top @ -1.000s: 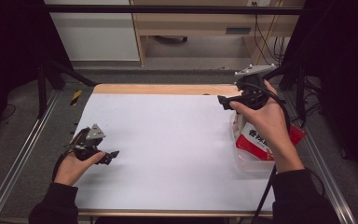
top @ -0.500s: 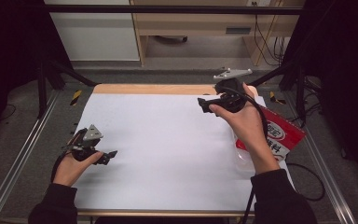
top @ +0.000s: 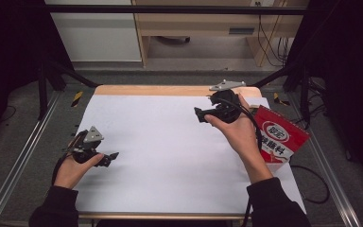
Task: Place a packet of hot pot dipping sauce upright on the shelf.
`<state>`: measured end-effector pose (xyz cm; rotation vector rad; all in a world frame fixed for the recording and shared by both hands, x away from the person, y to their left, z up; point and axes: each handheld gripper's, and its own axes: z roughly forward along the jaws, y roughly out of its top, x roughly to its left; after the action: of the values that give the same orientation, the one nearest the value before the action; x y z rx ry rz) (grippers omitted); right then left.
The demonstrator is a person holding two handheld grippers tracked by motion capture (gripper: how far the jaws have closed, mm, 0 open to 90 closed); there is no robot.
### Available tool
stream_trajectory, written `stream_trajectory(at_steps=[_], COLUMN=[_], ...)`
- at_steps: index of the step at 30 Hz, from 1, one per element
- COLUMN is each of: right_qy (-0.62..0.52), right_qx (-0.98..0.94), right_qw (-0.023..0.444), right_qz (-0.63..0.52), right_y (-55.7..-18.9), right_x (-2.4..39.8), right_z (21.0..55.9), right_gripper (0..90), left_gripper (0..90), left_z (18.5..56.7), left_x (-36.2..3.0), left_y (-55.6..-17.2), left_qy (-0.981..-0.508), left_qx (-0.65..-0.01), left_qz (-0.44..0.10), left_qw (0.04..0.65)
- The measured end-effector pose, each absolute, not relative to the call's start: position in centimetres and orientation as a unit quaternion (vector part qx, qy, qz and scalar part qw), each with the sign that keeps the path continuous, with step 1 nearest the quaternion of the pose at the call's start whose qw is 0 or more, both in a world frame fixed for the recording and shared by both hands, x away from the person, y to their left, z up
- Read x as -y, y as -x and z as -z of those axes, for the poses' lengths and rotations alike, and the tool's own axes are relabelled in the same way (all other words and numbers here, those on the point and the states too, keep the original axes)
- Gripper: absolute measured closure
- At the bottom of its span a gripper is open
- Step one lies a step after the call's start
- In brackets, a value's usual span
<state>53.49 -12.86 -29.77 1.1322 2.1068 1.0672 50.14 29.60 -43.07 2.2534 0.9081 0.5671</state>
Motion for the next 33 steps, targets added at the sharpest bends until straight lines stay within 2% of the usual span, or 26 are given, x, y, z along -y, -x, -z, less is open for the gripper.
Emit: stream_trajectory(at_steps=[33], right_qy=[-0.425], right_qx=[-0.79], right_qw=[0.237], right_qz=[-0.373], right_y=[-51.5], right_x=[12.6], right_z=[37.1], right_gripper=[11.1], left_gripper=[6.2], left_z=[43.6], left_x=[-27.1], left_y=[-50.5], left_qy=[-0.864], left_qx=[-0.327], left_qz=[-0.211], left_qw=[0.32])
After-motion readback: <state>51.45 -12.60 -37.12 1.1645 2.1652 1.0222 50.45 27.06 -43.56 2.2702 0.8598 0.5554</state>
